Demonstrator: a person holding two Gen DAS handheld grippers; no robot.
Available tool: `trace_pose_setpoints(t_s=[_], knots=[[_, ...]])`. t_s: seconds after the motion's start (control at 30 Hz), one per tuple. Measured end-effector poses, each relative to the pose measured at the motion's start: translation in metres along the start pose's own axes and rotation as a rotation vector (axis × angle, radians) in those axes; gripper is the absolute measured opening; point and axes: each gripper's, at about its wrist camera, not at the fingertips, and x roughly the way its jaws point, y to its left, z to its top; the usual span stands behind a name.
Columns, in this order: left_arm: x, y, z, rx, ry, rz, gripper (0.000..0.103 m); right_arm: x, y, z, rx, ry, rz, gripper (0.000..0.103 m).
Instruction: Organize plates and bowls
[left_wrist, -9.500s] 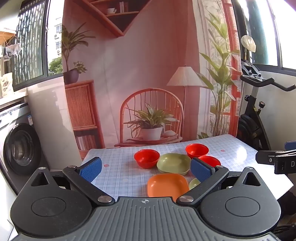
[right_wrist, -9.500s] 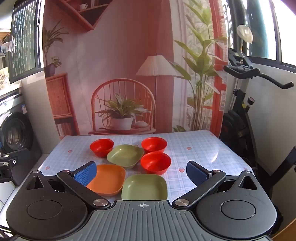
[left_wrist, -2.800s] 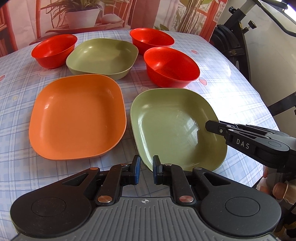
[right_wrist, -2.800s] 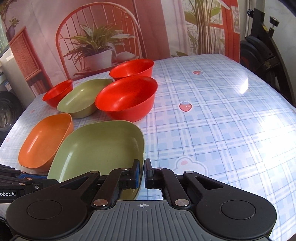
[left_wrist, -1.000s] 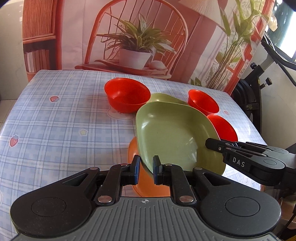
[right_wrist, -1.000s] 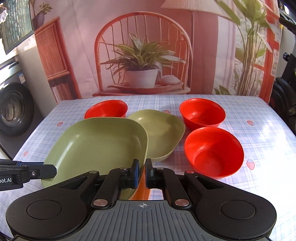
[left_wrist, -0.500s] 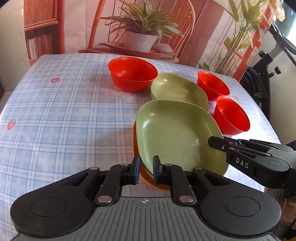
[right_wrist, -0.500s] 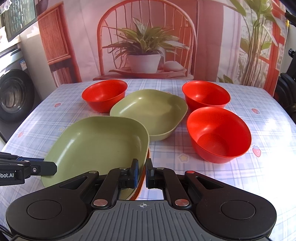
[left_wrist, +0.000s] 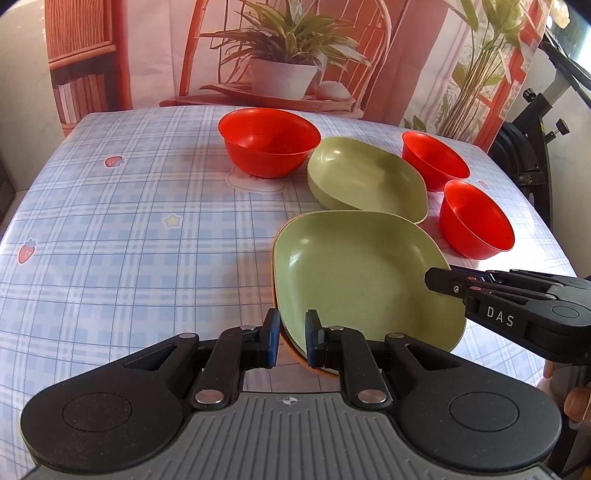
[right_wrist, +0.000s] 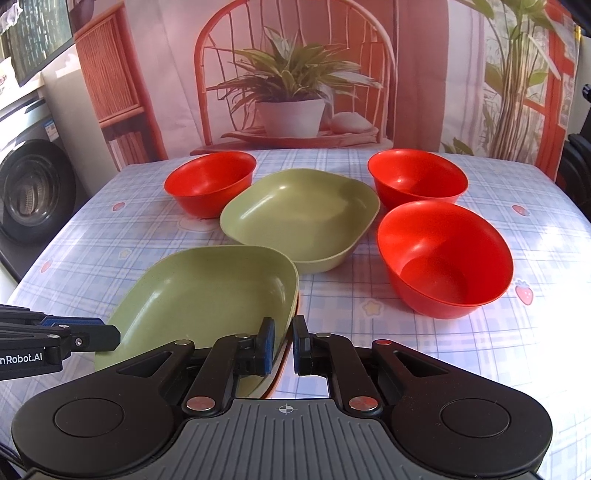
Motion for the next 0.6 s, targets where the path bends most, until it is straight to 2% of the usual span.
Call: trace_pose_setpoints(t_s=[0.2, 0.4, 0.6], knots=[[-0.002, 0.0, -0.001, -0.006, -0.008, 0.006, 0.015, -0.009, -0.007, -0.001, 0.036, -0.016, 0.021, 0.013], [-0.006, 0.003, -0.003, -0.044, -0.017, 0.013, 0.015, -0.026, -0.009, -0.005, 0.024, -0.062, 0.063, 0.001], [-0.01, 0.001, -0.009, -0.052, -0.045, 0.012, 0.015, -0.022, 0.001, -0.011, -0.009, -0.043, 0.081, 0.0]])
